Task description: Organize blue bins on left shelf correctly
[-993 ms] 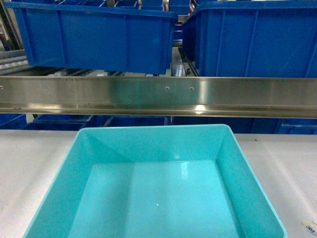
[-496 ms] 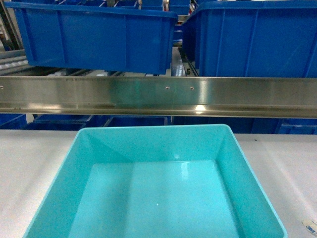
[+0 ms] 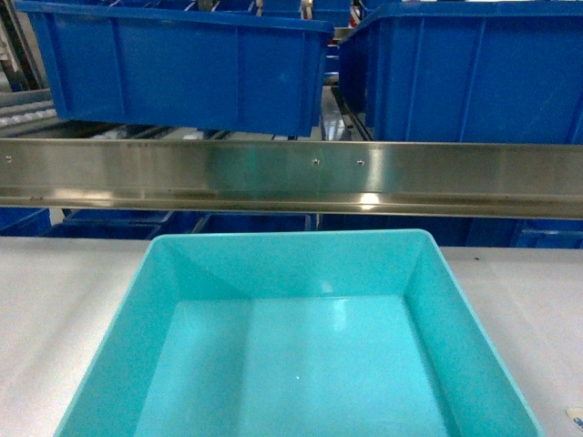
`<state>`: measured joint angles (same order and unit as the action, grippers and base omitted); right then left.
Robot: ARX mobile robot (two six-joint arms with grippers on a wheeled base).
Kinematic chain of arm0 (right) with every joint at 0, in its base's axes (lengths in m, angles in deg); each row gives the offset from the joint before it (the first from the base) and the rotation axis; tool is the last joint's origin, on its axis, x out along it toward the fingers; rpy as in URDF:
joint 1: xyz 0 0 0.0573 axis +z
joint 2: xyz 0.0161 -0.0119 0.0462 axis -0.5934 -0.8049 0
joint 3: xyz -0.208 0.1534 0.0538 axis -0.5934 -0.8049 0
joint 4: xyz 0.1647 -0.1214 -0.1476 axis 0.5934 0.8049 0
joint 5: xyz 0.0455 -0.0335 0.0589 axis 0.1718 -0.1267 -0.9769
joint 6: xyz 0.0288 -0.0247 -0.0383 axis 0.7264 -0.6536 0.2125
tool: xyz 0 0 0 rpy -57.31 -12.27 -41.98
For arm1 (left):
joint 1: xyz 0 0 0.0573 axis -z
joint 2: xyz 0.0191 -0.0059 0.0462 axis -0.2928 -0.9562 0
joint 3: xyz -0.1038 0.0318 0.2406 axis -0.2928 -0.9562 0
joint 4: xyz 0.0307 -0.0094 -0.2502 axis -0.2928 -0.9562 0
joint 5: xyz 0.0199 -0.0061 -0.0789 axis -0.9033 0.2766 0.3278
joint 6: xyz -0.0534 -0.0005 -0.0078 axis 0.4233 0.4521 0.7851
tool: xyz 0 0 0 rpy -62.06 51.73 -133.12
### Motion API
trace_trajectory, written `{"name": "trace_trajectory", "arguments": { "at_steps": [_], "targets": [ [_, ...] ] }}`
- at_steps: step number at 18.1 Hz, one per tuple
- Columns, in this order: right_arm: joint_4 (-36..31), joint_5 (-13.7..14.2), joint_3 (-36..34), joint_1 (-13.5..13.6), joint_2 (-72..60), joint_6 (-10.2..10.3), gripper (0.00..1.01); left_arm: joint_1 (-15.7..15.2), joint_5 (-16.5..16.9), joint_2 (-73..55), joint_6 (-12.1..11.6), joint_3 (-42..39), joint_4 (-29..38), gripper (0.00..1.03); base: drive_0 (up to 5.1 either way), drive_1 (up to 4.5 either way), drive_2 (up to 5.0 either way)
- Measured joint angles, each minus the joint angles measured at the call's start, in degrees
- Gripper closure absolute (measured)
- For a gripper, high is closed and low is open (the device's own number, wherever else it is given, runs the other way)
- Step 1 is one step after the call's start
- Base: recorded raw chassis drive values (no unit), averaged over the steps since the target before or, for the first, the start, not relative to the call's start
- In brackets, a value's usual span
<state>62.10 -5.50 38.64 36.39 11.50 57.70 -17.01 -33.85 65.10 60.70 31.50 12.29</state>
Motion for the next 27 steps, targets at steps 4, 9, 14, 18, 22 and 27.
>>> {"name": "trace_trajectory", "arguments": {
  "at_steps": [4,9,14,18,22,27],
  "targets": [
    [0.1,0.1,0.0,0.0,0.0,0.0,0.03,0.0,0.2,0.0,0.0,0.0,0.3,0.05,-3.5,2.96,0.5],
    [0.0,-0.1,0.0,0.0,0.0,0.0,0.03,0.0,-0.1,0.0,0.0,0.0,0.1,0.05,-1.8,1.58,0.3],
    [0.0,0.0,0.0,0.0,0.0,0.0,0.03,0.0,0.0,0.0,0.0,0.0,0.1,0.05,0.0,0.00,0.0],
    [-5.7,-1.8,0.0,0.0,-3.6,0.4,0.03,0.8,-1.0,-1.4,0.3,0.0,2.5,0.05,0.0,0.00,0.0],
    [-20.8,-9.0,4.1,4.1,-32.8,7.6,0.03,8.8,-6.2,-25.2,5.2,2.1,16.0,0.05,0.0,0.00,0.0],
    [-28.4,-11.6,10.3,4.8,-57.2,11.5,0.03,17.8,-10.3,-45.4,10.9,9.6,12.6,0.05,0.0,0.00,0.0]
  ]
}}
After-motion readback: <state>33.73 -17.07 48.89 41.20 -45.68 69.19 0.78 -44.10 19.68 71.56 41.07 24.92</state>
